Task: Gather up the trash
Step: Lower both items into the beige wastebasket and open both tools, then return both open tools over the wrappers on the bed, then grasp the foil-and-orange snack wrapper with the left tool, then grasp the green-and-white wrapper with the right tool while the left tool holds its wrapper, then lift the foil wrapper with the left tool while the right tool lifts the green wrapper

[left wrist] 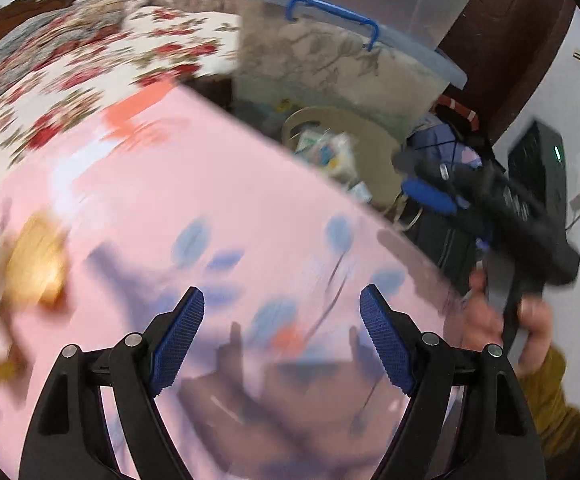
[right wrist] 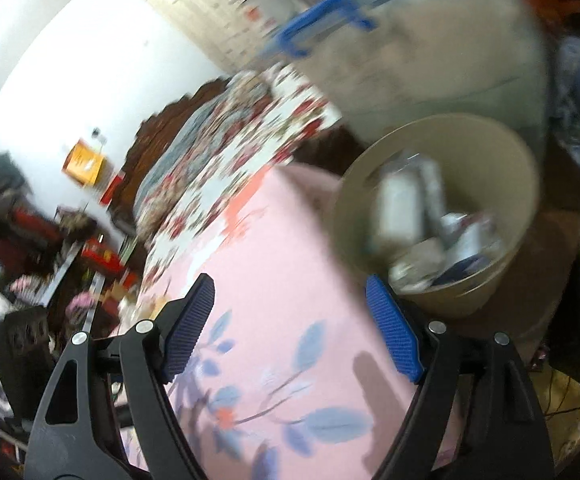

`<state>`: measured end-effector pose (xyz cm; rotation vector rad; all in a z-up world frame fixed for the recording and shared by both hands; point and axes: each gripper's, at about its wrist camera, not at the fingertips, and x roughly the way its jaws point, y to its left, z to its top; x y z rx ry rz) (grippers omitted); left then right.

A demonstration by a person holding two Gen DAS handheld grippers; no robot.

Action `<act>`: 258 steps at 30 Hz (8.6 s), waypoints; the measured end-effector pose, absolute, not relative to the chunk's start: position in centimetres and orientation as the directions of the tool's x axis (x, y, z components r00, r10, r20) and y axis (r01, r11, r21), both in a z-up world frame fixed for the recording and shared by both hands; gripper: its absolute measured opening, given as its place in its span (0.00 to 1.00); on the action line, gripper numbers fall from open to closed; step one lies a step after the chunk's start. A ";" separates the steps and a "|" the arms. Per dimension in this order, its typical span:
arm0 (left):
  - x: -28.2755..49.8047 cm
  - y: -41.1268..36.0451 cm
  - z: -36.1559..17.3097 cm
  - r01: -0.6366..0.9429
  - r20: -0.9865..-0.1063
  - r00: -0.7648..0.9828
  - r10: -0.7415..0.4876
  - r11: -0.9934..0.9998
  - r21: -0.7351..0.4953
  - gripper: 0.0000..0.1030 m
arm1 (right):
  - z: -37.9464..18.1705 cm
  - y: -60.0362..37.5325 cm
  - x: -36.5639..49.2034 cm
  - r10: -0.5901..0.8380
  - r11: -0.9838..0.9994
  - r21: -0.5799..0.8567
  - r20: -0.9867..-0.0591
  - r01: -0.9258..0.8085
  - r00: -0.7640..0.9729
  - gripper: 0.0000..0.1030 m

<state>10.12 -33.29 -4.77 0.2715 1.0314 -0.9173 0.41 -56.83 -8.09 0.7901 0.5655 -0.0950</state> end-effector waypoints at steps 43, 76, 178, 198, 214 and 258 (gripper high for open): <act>14.8 7.3 -6.8 0.125 -0.698 0.416 -0.582 0.798 -0.590 0.09 | -8.5 -11.4 9.6 0.587 0.809 0.468 -0.678 -0.356 0.442 0.66; 10.2 16.4 -7.6 -0.084 -0.748 0.525 -0.407 0.850 -0.521 0.13 | -9.1 -7.5 16.4 0.814 0.581 0.747 -0.542 -0.324 0.211 0.51; 8.0 11.7 -7.5 -0.023 -0.808 0.447 -0.383 0.899 -0.438 0.21 | -9.5 -11.1 10.0 0.760 0.646 0.679 -0.535 -0.348 0.369 0.51; 7.6 9.9 -6.7 0.039 -0.778 0.438 -0.450 0.875 -0.483 0.16 | -8.7 -19.3 8.1 0.758 0.599 0.768 -0.452 -0.228 0.470 0.11; 7.8 9.6 -7.9 0.020 -0.797 0.406 -0.447 0.877 -0.481 0.20 | -10.7 -20.0 7.8 0.761 0.581 0.798 -0.462 -0.160 0.455 0.11; 8.1 7.9 -7.6 0.074 -0.752 0.378 -0.540 0.827 -0.557 0.58 | -11.4 -19.4 7.7 0.713 0.651 0.746 -0.538 -0.141 0.449 0.17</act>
